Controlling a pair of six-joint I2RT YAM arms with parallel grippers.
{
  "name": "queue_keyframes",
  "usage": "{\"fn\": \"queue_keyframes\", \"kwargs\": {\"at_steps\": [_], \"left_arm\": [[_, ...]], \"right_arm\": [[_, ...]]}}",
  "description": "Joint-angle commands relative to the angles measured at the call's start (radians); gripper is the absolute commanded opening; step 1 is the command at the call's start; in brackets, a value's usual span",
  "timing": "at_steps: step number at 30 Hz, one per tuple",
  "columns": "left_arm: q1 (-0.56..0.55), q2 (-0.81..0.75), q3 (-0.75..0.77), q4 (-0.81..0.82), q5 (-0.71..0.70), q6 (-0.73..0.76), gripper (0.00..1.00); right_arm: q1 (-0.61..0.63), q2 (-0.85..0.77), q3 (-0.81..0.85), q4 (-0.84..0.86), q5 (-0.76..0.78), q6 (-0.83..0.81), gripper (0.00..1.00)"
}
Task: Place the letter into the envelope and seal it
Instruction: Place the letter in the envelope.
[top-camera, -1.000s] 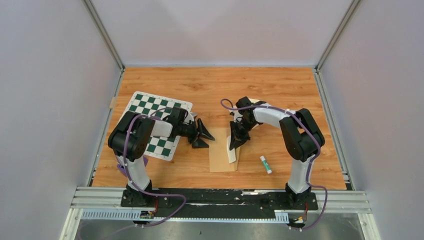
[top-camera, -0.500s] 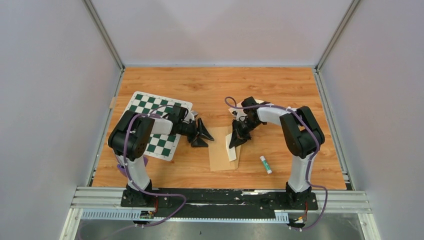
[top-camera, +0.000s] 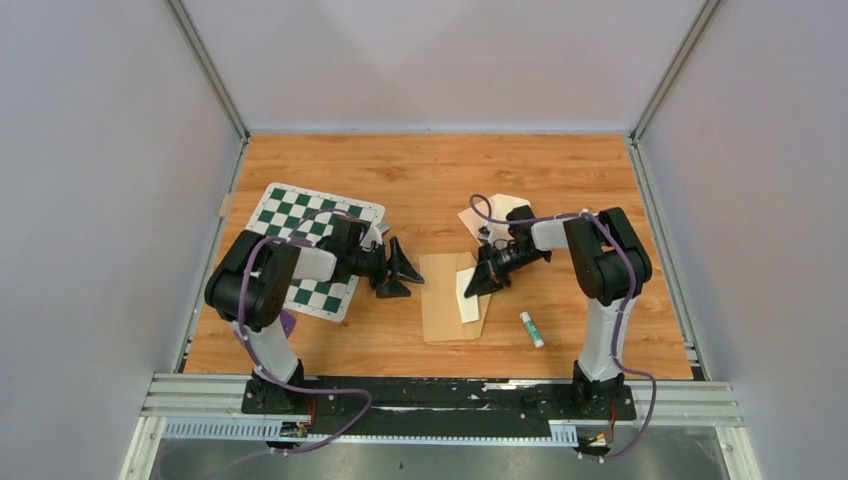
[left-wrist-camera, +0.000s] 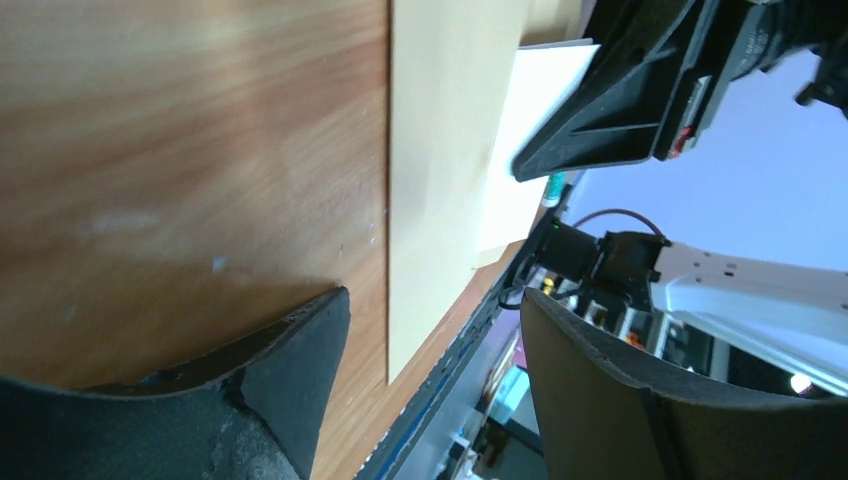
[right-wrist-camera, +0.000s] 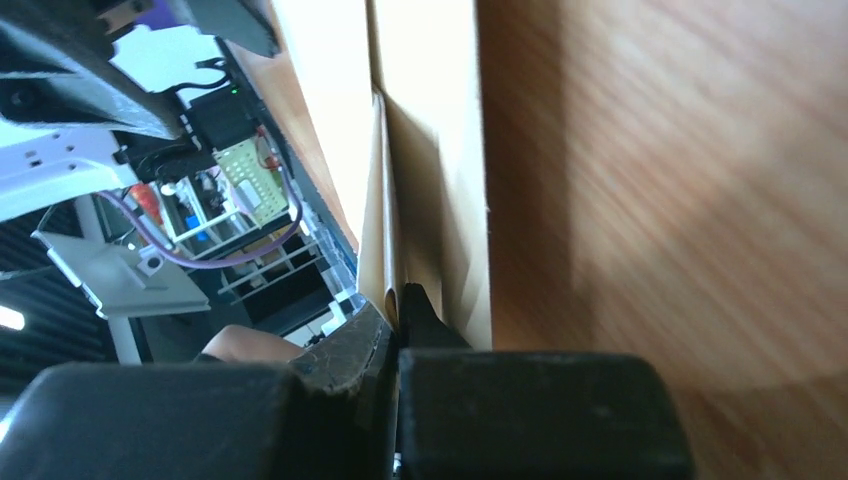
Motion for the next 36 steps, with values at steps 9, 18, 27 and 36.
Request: {"fn": "queue_keyframes", "kwargs": {"at_steps": [9,18,27,36], "left_arm": [[-0.012,0.303,-0.053,0.293,-0.035,-0.020,0.68],[-0.008,0.269,-0.138,0.802,0.128,-0.186,0.60],[0.045,0.218,-0.119,0.696,0.158,-0.169,0.57],[0.045,0.352,-0.044,0.480,0.170,-0.063,0.55]], "right_arm": [[-0.026,0.054,-0.088,0.199,-0.205,0.037,0.00],[-0.052,0.094,-0.070,0.216,-0.266,0.035,0.00],[-0.057,0.074,-0.046,0.160,-0.208,0.018,0.09],[-0.043,0.084,0.023,0.051,-0.092,0.048,0.29]]}}
